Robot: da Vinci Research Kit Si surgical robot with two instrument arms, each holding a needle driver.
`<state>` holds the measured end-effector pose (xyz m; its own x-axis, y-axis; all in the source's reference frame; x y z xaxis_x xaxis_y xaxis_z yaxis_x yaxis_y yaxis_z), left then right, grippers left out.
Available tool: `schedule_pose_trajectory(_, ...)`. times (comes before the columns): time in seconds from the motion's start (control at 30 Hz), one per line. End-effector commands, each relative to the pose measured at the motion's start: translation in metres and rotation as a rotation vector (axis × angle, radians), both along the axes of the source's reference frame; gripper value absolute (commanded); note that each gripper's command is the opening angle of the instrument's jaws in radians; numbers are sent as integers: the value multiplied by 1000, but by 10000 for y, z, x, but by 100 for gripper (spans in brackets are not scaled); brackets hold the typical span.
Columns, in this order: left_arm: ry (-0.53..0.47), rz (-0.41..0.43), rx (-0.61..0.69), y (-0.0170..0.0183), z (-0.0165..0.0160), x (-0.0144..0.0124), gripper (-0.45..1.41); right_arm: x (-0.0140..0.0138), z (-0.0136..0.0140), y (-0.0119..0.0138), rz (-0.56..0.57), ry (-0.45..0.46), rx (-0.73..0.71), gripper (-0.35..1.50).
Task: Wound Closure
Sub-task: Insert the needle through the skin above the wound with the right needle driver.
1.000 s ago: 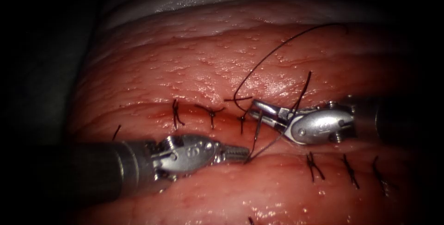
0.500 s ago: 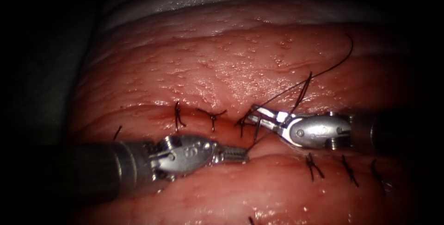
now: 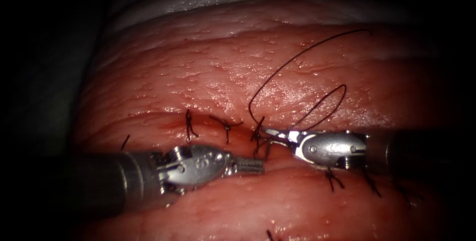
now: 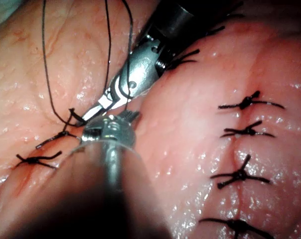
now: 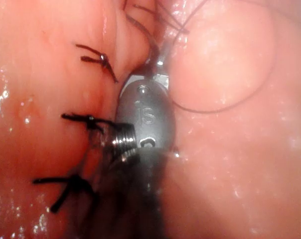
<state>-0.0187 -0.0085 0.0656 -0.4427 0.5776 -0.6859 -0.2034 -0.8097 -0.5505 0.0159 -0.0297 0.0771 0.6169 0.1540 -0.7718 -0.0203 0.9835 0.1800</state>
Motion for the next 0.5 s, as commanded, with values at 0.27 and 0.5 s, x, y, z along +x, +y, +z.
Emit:
schedule_pose_trajectory(0.27,-5,-8,-4,3,6,-11,-28,6,-67,71,279,230,-38,-35)
schedule_pose_trajectory(0.5,-21,-31,-41,14,-2,-20,-23,7,-100,132,319,327,28,-35)
